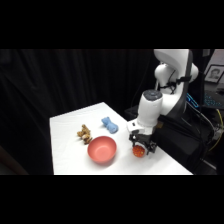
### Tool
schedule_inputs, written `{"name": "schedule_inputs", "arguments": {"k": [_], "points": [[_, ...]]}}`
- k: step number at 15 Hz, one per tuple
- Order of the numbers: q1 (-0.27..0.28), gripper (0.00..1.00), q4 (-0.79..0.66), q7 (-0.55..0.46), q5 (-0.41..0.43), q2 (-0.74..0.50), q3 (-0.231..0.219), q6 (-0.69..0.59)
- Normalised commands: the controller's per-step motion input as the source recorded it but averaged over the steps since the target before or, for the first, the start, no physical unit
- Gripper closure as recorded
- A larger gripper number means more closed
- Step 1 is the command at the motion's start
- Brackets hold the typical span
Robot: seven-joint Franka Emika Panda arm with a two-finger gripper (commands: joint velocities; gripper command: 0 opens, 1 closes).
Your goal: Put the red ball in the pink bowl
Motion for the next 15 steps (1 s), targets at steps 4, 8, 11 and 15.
{"name": "schedule_inputs", "arguments": {"k": [4, 8, 11, 15], "points": [[0.162, 0.00, 0.11, 0.10, -0.097, 0.13, -0.171, 0.15], [0.173, 0.43, 0.08, 0.13, -0.140, 0.07, -0.172, 0.09], [0.148, 0.67, 0.02, 0.12, -0.192, -0.03, -0.175, 0.01], [0.105, 0.97, -0.03, 0.10, -0.183, -0.11, -0.121, -0.06]]}}
